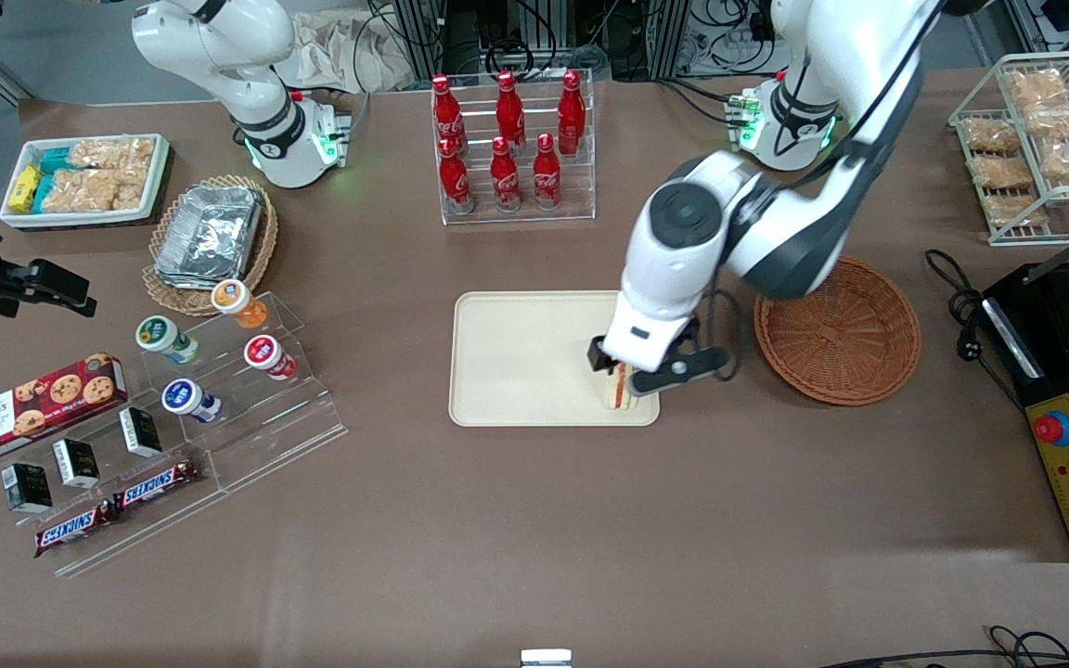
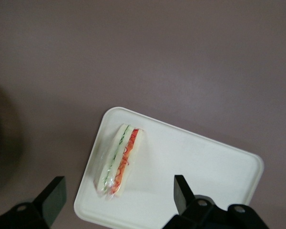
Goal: Place sandwich from basket to tray
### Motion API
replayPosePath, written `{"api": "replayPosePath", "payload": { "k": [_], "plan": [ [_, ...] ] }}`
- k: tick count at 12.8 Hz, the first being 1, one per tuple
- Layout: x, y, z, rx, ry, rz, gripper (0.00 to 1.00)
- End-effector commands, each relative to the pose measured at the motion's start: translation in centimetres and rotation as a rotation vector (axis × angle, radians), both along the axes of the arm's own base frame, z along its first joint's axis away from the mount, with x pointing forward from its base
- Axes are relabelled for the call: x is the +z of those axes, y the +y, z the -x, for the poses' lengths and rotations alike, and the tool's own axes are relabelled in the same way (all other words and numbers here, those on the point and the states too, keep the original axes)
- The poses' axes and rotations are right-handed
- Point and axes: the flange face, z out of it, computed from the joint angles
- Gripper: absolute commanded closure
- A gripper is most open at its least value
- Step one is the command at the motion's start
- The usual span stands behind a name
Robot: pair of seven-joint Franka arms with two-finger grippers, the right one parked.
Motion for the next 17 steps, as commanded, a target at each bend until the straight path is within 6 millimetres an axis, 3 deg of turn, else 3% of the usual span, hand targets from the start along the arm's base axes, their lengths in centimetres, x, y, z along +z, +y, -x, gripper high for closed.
{"api": "replayPosePath", "payload": {
  "k": [1,3,5,7,10,13,17],
  "plan": [
    [8.0,3.2,0.5,0.172,0.001,0.029,0.0],
    [12.7,5.0,2.1,0.219,-0.014,0.026,0.0],
    [17.7,10.3,2.0,0.284,-0.005,0.057,0.0],
    [20.0,14.7,2.9,0.163,0.015,0.038,0.0],
    [19.2,20.8,1.3,0.019,0.042,0.052,0.0],
    [18.4,26.3,1.4,-0.208,0.046,0.022,0.0],
    [17.4,31.7,4.7,-0.48,0.09,-0.026,0.0]
  ]
}}
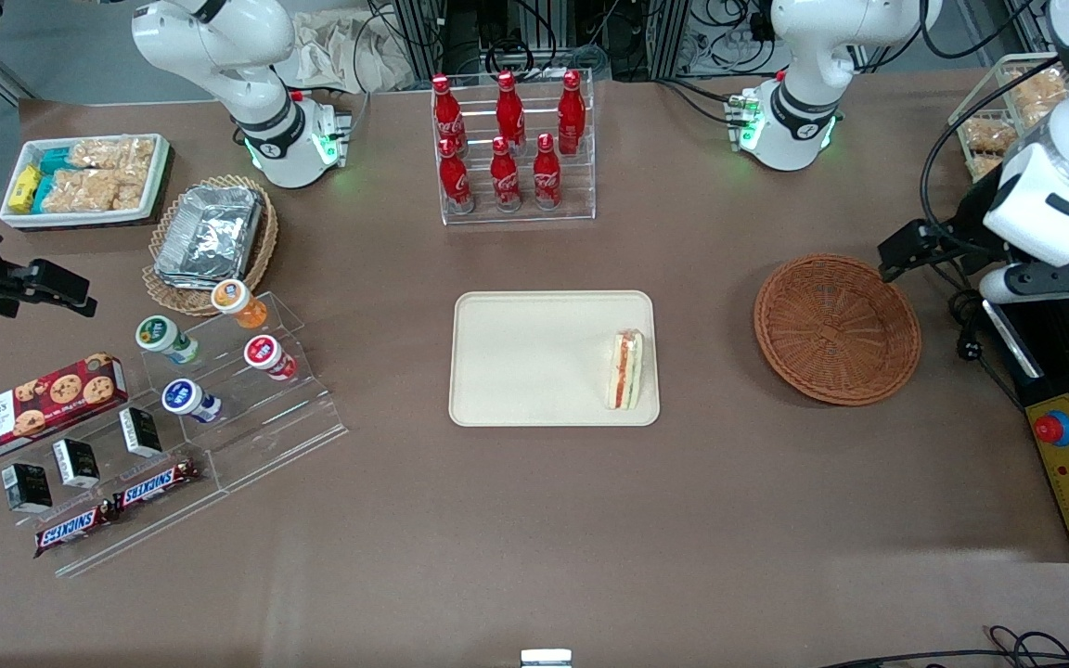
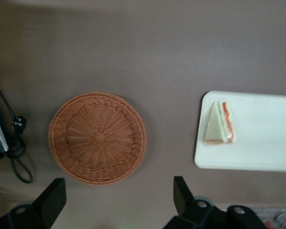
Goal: Place sandwich from basket to tray
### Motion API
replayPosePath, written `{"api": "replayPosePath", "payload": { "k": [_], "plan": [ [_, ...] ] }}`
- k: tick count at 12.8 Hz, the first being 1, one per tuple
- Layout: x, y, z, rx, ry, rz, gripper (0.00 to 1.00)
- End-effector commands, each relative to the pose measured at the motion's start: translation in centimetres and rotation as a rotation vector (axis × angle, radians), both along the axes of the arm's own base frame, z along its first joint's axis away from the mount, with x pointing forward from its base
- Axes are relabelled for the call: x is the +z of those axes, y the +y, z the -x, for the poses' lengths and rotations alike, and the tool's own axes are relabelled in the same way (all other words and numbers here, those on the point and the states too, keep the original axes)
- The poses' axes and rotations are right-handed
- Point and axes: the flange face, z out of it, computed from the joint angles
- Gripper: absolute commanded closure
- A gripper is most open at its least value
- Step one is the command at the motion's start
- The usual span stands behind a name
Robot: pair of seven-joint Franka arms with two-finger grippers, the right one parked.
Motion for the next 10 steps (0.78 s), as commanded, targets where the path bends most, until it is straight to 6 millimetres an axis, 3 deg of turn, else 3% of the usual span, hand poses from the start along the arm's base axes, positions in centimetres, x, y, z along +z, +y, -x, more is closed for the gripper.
{"api": "replayPosePath", "payload": {
  "k": [1,5,10],
  "plan": [
    [0.6,2.5,3.2,-0.15,-0.006,-0.041,0.0],
    [1.9,3.0,2.6,-0.149,-0.035,-0.071,0.0],
    [1.7,3.5,2.5,-0.14,-0.03,-0.074,0.0]
  ]
}}
